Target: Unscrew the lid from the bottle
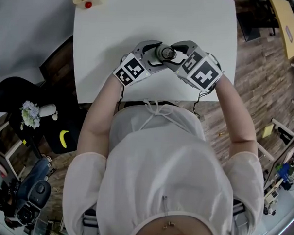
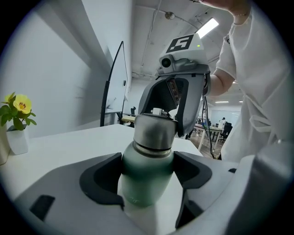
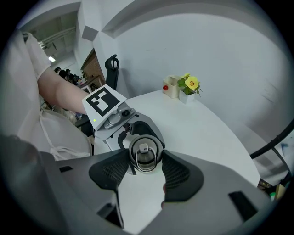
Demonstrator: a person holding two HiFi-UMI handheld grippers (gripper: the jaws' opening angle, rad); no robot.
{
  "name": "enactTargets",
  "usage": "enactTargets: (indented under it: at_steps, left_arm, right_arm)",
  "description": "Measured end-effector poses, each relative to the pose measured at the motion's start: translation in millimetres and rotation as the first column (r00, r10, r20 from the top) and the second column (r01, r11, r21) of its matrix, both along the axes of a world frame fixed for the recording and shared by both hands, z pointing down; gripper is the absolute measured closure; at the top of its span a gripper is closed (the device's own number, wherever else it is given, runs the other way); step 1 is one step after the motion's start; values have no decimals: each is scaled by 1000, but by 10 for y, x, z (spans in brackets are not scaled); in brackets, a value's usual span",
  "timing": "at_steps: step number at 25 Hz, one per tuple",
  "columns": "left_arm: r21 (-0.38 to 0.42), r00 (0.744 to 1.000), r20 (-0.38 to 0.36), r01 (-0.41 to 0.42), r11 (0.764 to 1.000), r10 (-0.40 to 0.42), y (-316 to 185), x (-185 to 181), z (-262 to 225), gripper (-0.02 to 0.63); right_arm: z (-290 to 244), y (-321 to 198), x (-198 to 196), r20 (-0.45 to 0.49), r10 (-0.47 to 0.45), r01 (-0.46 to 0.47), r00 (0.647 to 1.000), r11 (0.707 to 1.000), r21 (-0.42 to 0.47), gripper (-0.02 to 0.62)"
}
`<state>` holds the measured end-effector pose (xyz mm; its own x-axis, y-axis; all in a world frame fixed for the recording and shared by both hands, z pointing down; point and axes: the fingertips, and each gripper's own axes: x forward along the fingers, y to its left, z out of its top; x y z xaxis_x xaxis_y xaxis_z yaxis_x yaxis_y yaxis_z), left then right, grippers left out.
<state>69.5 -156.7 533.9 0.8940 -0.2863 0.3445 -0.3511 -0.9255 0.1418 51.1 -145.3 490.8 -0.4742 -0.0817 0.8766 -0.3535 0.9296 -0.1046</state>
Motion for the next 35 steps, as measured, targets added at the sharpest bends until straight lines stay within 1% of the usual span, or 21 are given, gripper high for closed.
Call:
enactTargets:
  at_steps: [3,6,8,10,12,14,15,18,21,22,23,24,25,26,28,29,30,31,32,34,35]
  left_arm:
    - [-1,1000,-8,-2,1000,2,6,-7,-5,236]
    - [-1,1000,-8,-11,1000,11,16,-15,-11,236]
    - [-2,1000,-4,-15,1000,15,15,-21,-9,236]
    - [-4,1000,-2,-17,1000,17,13,-16,-10,236]
    - [-10,1000,-5,-20,1000,20,14,-7,-12,236]
    - [-19,1000,-13,-22,1000,21,22,10,-17,236]
    - [-19,1000,-17,-21,1000,21,22,21,-23,236]
    - [-24,1000,-13,-18,1000,17,1,29,-34,236]
    - [-30,1000,-4,-20,999,19,18,21,-28,236]
    - [-30,1000,-2,-21,999,21,31,20,-27,236]
    - [-31,1000,0,-22,999,22,39,19,-28,236]
    - [-31,1000,1,-22,999,22,41,21,-31,236]
    - [-31,1000,0,-21,999,21,36,25,-34,236]
    - [-32,1000,-2,-21,999,21,29,28,-36,236]
    - [-36,1000,-6,-23,999,23,27,24,-31,236]
    - [-38,1000,-7,-23,999,23,28,17,-26,236]
    - [-40,1000,-7,-23,999,22,28,10,-22,236]
    - [-40,1000,-8,-21,999,21,26,6,-23,236]
    - [-41,1000,-9,-19,999,19,23,5,-25,236]
    - [-41,1000,-10,-15,999,14,18,3,-29,235]
    - [-40,1000,-11,-13,999,13,14,3,-30,236]
  right_arm:
    - [-3,11,-7,-11,-67,67,998,998,4,357]
    - [-5,26,-15,-35,-158,158,987,987,4,357]
    - [-3,32,-21,-57,-229,230,972,973,2,357]
    - [5,36,-10,-80,-307,308,948,952,0,357]
    - [15,38,11,-115,-402,406,908,914,8,358]
    - [22,43,46,-173,-500,511,848,859,21,360]
    - [26,44,67,-201,-535,550,820,835,22,362]
    - [30,17,103,-265,-603,630,752,776,22,368]
    - [36,12,118,-322,-661,705,677,709,27,376]
    - [38,23,121,-330,-672,718,663,696,26,379]
    - [37,33,124,-327,-672,716,664,698,20,379]
    - [35,37,131,-315,-658,696,683,718,11,376]
    - [32,34,139,-295,-630,660,719,752,2,376]
    - [27,30,142,-265,-586,606,766,796,-7,372]
    - [12,41,120,-176,-460,461,871,887,-34,332]
    - [1,58,98,-130,-387,383,913,922,-54,305]
    - [-8,66,73,-94,-312,306,945,949,-69,287]
    - [-14,57,49,-67,-238,233,969,969,-75,285]
    - [-14,37,29,-48,-170,166,984,983,-78,286]
    - [0,2,0,-25,-67,64,997,994,-89,290]
    - [15,-12,-6,-22,-36,34,999,995,-91,300]
